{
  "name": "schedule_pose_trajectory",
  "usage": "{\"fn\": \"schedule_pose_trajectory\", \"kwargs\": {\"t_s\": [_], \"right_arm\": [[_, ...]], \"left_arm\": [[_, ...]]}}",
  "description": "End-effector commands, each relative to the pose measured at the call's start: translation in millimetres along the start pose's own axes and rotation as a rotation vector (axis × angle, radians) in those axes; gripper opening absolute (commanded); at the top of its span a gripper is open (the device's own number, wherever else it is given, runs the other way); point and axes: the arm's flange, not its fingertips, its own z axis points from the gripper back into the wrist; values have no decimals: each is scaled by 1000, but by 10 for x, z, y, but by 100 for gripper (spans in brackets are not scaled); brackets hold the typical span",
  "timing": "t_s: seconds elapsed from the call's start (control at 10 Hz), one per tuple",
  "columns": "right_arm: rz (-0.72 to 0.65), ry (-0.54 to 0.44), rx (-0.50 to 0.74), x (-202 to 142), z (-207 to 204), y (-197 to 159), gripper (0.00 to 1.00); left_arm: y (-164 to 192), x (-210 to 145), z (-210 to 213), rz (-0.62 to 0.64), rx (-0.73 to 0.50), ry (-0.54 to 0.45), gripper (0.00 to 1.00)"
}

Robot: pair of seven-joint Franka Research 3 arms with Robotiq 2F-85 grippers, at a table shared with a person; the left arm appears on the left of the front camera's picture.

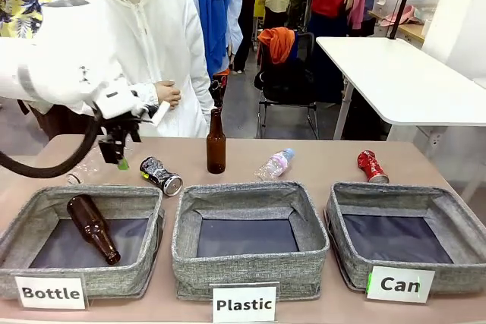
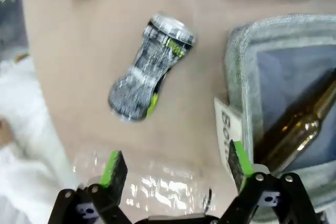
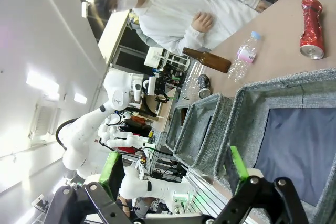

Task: Sort the can waste into the basket.
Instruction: Pick up the can waste from the table and place it in the right Fabric basket.

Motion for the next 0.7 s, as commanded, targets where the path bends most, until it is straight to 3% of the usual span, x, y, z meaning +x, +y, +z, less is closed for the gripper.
{"fn": "schedule_pose_trajectory", "kwargs": {"t_s": [0.0, 0.3, 0.6], "right_arm": [[26, -11, 13, 12, -5, -1, 100], [26, -11, 13, 12, -5, -1, 100], [26, -11, 13, 12, -5, -1, 100]], "left_arm": [[124, 97, -92, -110, -55, 44, 100], [396, 298, -327, -150, -130, 140, 100], [557, 390, -526, -212, -188, 135, 100]]}}
